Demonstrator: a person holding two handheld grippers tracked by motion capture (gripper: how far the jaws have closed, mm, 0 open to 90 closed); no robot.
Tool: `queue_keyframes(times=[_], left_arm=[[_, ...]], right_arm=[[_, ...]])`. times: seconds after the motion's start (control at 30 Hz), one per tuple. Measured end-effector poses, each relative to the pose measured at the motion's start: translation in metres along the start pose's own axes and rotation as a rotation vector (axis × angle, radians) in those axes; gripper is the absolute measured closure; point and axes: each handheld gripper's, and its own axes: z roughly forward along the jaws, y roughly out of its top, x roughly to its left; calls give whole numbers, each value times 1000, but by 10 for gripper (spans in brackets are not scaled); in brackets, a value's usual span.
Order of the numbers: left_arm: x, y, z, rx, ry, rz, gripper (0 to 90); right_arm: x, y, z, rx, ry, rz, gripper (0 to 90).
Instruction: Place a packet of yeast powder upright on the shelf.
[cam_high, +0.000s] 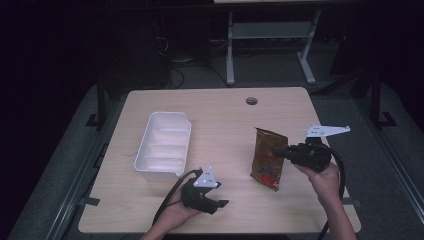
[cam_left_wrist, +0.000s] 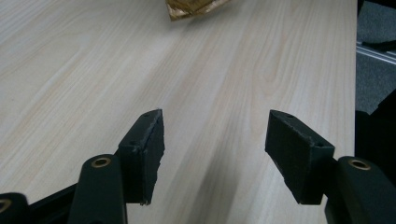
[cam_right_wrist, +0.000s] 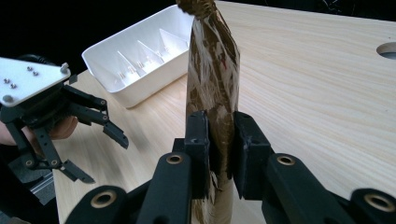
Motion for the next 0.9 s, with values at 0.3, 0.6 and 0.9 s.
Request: queue_keyframes(times=[0.3, 0.6, 0.9], left_arm=[[-3, -5, -5, -4, -4, 5, 287], [-7, -9, -9, -12, -3, 14, 224], [-9, -12, -13, -20, 7, 23, 220]], right_arm=[[-1, 12, 4, 17, 4, 12, 772], [2, 27, 10, 28, 10, -7, 776], [5, 41, 20, 25, 21, -16, 780]])
